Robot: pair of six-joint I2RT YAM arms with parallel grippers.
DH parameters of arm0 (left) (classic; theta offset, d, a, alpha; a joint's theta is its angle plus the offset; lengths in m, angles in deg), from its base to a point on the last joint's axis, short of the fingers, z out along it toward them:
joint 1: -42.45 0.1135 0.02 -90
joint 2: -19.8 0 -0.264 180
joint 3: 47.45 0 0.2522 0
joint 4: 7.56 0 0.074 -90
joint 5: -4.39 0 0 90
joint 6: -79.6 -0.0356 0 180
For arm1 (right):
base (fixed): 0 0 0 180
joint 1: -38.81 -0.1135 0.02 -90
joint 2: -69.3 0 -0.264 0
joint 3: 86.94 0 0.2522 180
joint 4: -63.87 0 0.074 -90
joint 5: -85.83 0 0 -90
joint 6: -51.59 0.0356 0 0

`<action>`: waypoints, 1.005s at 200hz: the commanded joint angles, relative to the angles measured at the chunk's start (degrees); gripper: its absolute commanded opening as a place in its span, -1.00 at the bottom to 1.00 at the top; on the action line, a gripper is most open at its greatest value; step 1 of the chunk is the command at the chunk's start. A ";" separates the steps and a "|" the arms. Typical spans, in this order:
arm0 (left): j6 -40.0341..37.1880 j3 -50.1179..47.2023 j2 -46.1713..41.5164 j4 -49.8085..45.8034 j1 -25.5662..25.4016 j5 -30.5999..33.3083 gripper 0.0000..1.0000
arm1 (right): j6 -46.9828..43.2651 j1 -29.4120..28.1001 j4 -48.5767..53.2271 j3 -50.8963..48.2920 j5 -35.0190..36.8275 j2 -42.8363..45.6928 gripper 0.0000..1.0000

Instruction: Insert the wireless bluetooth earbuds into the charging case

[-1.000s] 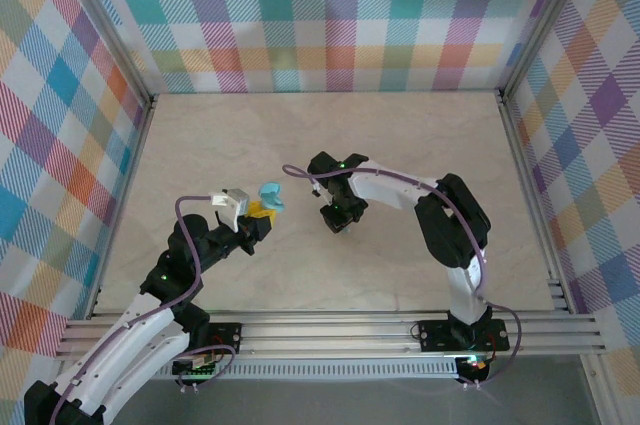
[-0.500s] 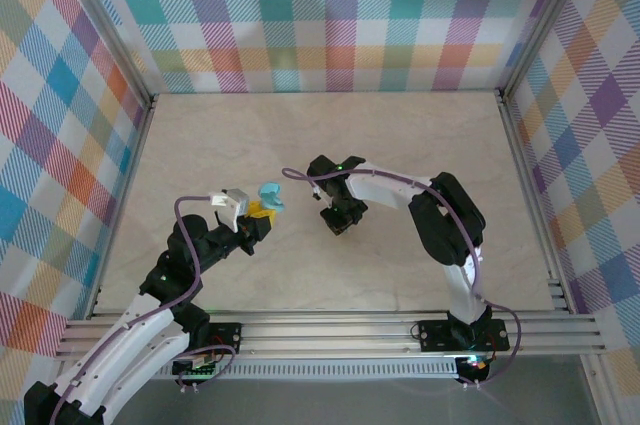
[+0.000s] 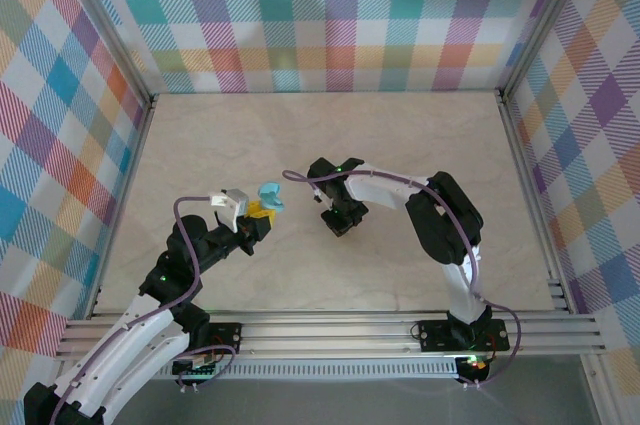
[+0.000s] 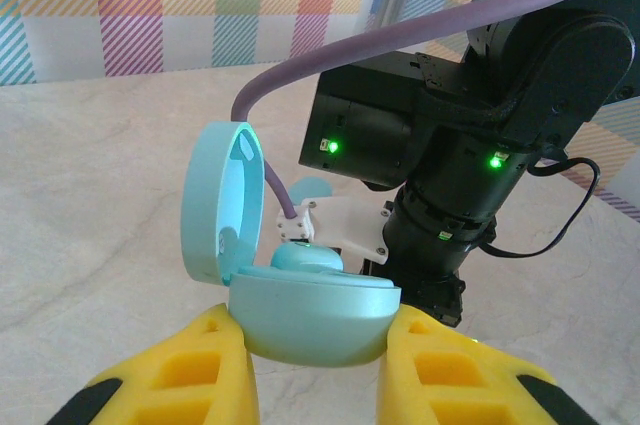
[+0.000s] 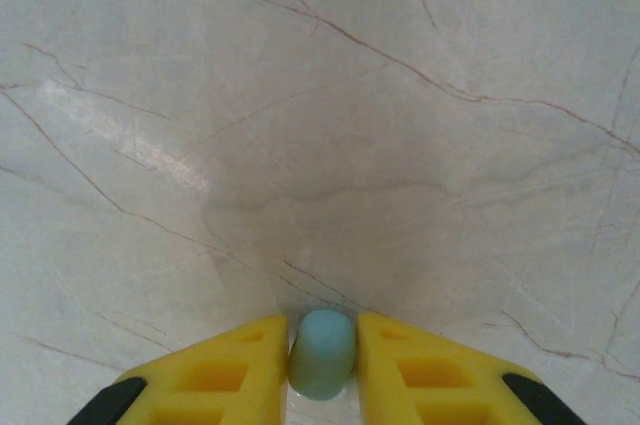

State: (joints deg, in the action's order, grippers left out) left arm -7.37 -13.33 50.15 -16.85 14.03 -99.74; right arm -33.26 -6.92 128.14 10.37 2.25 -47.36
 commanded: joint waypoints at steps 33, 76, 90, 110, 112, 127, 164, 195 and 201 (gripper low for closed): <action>-1.20 -0.93 -0.55 2.39 -0.67 -2.51 -1.00 | 4.40 0.50 -0.03 -1.20 -1.06 2.47 -0.59; -3.27 -3.41 -0.48 10.08 -0.75 -7.46 -1.00 | 10.68 4.60 -3.80 -5.51 -6.08 11.07 -0.62; -4.53 -4.30 -0.25 12.84 -1.05 -8.81 -1.00 | 12.66 5.96 -5.53 -7.54 -7.60 15.15 -0.62; -7.00 -4.58 0.76 14.87 -1.86 -10.69 -1.00 | 15.15 7.68 -7.66 -10.12 -9.97 21.27 -0.64; -7.21 -4.62 0.89 15.09 -1.89 -10.91 -1.00 | 15.40 7.86 -7.86 -10.35 -10.18 21.93 -0.64; -8.50 -4.82 2.33 17.17 -2.63 -12.37 -1.00 | 16.92 8.79 -9.22 -11.92 -11.90 26.28 -0.67; -9.88 -5.19 8.13 25.41 -4.80 -13.15 -1.00 | 20.93 9.26 -10.81 -12.62 -16.71 35.50 -0.72; -11.31 -3.36 13.42 30.65 -7.12 -11.50 -1.00 | 26.13 9.28 -13.87 -13.17 -21.32 41.77 -0.74; -11.61 -2.83 14.41 31.13 -7.48 -11.29 -1.00 | 27.19 9.26 -14.81 -13.44 -22.16 42.92 -0.74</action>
State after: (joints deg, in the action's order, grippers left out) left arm -16.37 -17.81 62.12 6.06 8.30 -111.06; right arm -11.93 2.35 117.14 -1.83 -14.26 -8.57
